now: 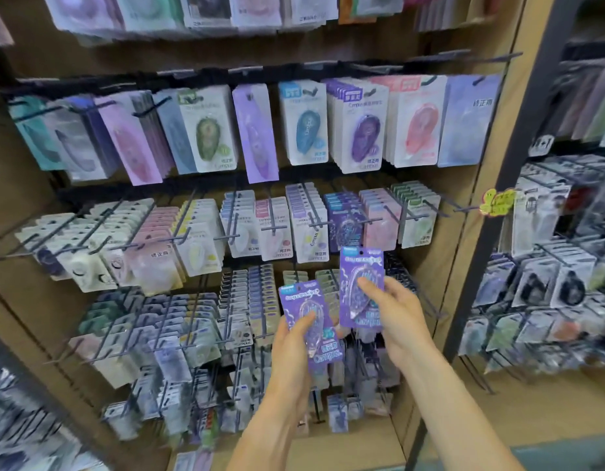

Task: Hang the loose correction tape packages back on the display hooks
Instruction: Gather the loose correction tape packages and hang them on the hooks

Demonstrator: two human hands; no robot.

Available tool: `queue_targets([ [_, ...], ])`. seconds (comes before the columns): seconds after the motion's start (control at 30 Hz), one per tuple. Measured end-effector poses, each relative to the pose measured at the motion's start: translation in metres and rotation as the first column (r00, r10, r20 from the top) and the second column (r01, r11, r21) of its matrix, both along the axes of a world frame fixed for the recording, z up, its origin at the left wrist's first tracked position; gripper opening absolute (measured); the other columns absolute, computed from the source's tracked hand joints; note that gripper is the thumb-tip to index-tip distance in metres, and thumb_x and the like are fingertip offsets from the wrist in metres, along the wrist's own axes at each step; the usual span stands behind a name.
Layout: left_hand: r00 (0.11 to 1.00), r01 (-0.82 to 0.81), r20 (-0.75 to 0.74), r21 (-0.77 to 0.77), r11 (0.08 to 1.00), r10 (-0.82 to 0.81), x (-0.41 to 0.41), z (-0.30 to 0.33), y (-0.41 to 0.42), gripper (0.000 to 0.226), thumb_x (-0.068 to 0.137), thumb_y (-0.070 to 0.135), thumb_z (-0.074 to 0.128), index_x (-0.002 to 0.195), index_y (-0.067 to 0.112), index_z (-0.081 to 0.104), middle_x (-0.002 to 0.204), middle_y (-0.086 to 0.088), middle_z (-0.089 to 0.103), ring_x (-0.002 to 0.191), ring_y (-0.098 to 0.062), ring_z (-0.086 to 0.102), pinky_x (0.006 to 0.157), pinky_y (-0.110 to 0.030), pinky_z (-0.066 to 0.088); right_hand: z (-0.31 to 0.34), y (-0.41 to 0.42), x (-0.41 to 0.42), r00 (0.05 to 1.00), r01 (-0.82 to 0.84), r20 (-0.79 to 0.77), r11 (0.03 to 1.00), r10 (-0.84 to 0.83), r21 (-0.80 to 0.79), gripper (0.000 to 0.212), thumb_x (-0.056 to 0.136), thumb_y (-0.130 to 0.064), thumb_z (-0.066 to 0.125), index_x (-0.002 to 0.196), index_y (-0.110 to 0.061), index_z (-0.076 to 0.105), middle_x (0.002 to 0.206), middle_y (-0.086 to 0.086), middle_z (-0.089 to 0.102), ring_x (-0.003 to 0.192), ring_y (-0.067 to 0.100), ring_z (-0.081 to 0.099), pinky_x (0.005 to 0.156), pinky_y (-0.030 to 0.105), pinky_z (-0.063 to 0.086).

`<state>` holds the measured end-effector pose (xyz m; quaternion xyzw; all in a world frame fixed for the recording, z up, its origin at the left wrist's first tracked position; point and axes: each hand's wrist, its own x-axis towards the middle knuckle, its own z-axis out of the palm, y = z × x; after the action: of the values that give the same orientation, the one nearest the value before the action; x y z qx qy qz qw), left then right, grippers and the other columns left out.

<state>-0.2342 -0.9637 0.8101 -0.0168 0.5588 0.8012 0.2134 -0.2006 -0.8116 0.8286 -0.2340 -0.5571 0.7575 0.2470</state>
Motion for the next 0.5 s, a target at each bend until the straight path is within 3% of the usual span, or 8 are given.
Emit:
queue_targets([
  [0.17, 1.000, 0.013, -0.013, -0.055, 0.998, -0.014, -0.001, -0.002, -0.009, 0.026, 0.105, 0.017, 0.056, 0.130, 0.013, 0.063, 0.110, -0.019, 0.079, 0.100, -0.041, 0.076, 0.101, -0.065, 0.053, 0.017, 0.025, -0.027, 0.999, 0.048, -0.020, 0.998, -0.047, 0.048, 0.022, 0.093, -0.028, 0.076, 0.111, -0.016, 0.072, 0.100, 0.001, 0.080, 0.090, 0.020, 0.076, 0.077, 0.039, 0.059],
  [0.33, 1.000, 0.017, -0.015, -0.037, 0.999, -0.018, 0.000, 0.001, -0.014, 0.025, 0.106, 0.016, 0.055, 0.129, 0.009, 0.061, 0.105, -0.021, 0.079, 0.101, -0.047, 0.074, 0.099, -0.066, 0.054, 0.021, 0.029, -0.036, 0.998, 0.050, -0.041, 0.998, -0.049, 0.036, 0.026, 0.093, -0.026, 0.076, 0.116, -0.013, 0.071, 0.101, 0.001, 0.080, 0.084, 0.014, 0.077, 0.064, 0.027, 0.058],
  [0.5, 0.999, 0.025, -0.024, -0.021, 0.999, -0.026, -0.002, 0.005, -0.017, 0.025, 0.105, 0.015, 0.056, 0.129, 0.010, 0.061, 0.104, -0.021, 0.079, 0.099, -0.045, 0.075, 0.096, -0.060, 0.058, 0.018, 0.026, -0.036, 0.999, 0.045, 0.002, 0.997, -0.045, 0.061, 0.026, 0.093, -0.029, 0.076, 0.114, -0.015, 0.070, 0.093, -0.003, 0.080, 0.079, 0.013, 0.076, 0.066, 0.034, 0.057],
])
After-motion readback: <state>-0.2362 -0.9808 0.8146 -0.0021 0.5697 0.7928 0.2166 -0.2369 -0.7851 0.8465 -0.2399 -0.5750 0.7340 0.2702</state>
